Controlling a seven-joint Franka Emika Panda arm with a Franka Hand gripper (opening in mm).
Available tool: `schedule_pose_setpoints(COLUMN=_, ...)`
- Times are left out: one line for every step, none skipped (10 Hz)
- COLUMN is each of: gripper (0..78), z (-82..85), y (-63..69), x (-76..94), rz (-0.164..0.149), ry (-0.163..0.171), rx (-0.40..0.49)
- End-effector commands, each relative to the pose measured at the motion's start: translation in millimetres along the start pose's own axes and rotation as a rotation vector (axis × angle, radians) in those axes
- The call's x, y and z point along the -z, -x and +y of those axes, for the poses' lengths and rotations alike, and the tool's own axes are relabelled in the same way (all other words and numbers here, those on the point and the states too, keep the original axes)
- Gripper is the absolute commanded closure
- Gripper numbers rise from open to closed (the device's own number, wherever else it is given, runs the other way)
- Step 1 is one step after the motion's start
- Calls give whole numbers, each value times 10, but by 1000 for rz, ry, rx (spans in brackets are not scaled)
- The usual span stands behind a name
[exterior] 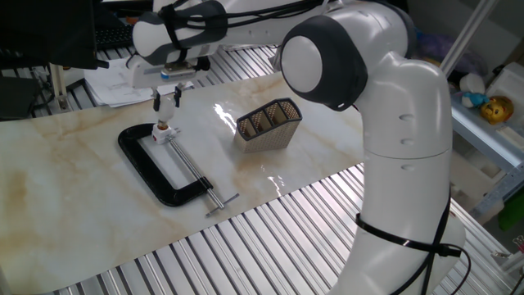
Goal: Install the light bulb by rotating it
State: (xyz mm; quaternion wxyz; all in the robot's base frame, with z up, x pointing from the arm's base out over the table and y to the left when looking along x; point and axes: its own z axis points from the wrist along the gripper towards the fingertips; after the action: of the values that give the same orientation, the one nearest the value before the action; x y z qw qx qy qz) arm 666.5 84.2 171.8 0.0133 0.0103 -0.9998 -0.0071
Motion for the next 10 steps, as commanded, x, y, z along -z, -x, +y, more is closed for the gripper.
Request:
schedule_pose_setpoints(gripper=764, z=33, y=18, x=-30, rz=3, ry=-23, rx=-5)
schedule_pose_setpoints(gripper=764, z=30, y=13, x=-53, rz=1, ry=-24, rx=-3)
schedule_pose_setpoints(gripper=764, z=30, y=12, x=-54, rz=1, ry=-23, rx=-2)
schedule_pose_setpoints(gripper=764, z=30, y=1, x=-68, rz=5, ry=-23, rx=-6)
schedule_pose_setpoints(gripper=764, z=28, y=-11, x=-98, rz=6, ry=-23, rx=-9)
schedule_pose_setpoints(gripper=764, z=21, y=-19, x=-110, rz=7, ry=-23, rx=-9)
schedule_pose_setpoints(gripper=764, z=21, y=-19, x=-109, rz=8, ry=-22, rx=-13)
schedule_pose_setpoints(gripper=764, z=21, y=-13, x=-106, rz=10, ry=-24, rx=-19)
schedule_pose_setpoints(gripper=764, z=21, y=-14, x=-107, rz=19, ry=-29, rx=-25)
schedule_pose_setpoints(gripper=764, z=16, y=-24, x=-117, rz=19, ry=-30, rx=-29)
